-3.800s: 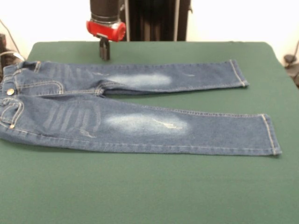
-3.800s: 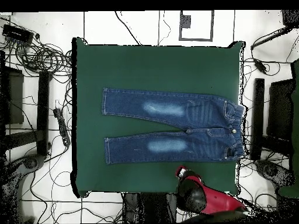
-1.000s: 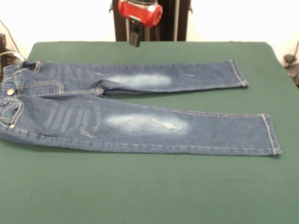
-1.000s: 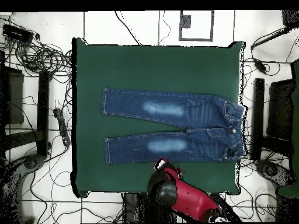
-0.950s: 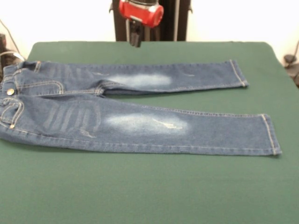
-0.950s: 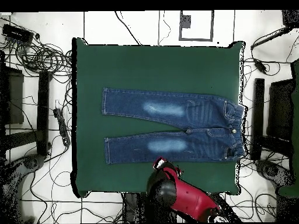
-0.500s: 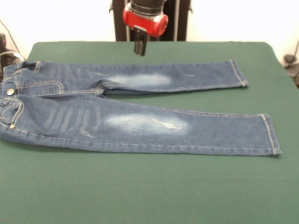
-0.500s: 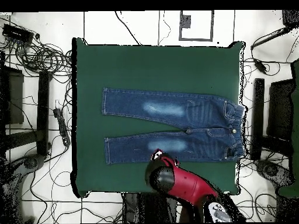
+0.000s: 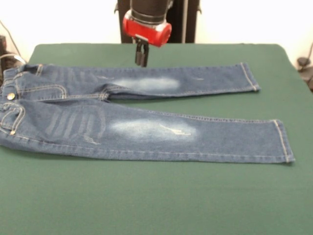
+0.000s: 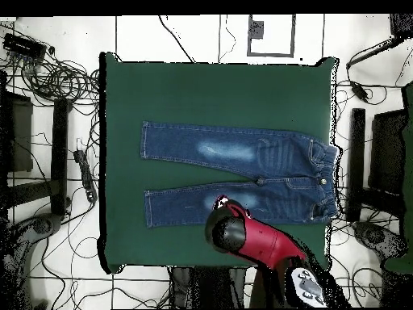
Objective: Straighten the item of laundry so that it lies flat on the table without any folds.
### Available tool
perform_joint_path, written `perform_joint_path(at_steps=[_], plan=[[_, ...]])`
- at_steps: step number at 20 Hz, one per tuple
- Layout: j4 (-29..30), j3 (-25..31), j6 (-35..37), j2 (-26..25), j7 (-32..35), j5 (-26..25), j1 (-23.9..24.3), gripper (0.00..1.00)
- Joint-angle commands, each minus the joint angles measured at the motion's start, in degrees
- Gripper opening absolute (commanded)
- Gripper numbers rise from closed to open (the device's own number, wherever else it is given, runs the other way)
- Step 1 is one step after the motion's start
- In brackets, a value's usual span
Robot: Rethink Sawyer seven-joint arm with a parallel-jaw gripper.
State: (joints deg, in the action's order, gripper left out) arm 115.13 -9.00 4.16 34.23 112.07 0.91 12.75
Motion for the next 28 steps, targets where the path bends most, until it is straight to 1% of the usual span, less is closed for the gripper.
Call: perform_joint_path(at_steps=[1, 3, 4, 8, 15, 20, 22, 24, 26, 28], plan=[[-5.13, 3.74, -2.30, -7.50, 9.54, 2.54, -2.21, 0.00], [-5.34, 3.82, -3.29, -8.60, 10.00, 2.62, -2.26, 0.00], [-5.30, 4.13, -4.86, -9.72, 10.37, 2.47, -2.04, 0.00], [-4.77, 5.51, -6.89, -11.62, 10.73, 2.09, -0.70, 0.00], [-3.74, 4.12, -7.72, -13.26, 11.26, 2.65, -1.22, 0.00], [-4.75, 4.15, -11.02, -18.73, 12.11, 3.32, -1.66, 0.00], [-4.90, 4.48, -13.57, -21.29, 13.13, 3.52, -1.50, 0.00], [-4.63, 5.91, -16.04, -23.39, 14.43, 3.53, -0.30, 0.00], [-3.60, 7.04, -17.32, -24.46, 16.21, 4.30, 0.16, 0.00], [-2.05, 7.45, -17.33, -24.33, 17.63, 5.34, -0.28, 0.00]])
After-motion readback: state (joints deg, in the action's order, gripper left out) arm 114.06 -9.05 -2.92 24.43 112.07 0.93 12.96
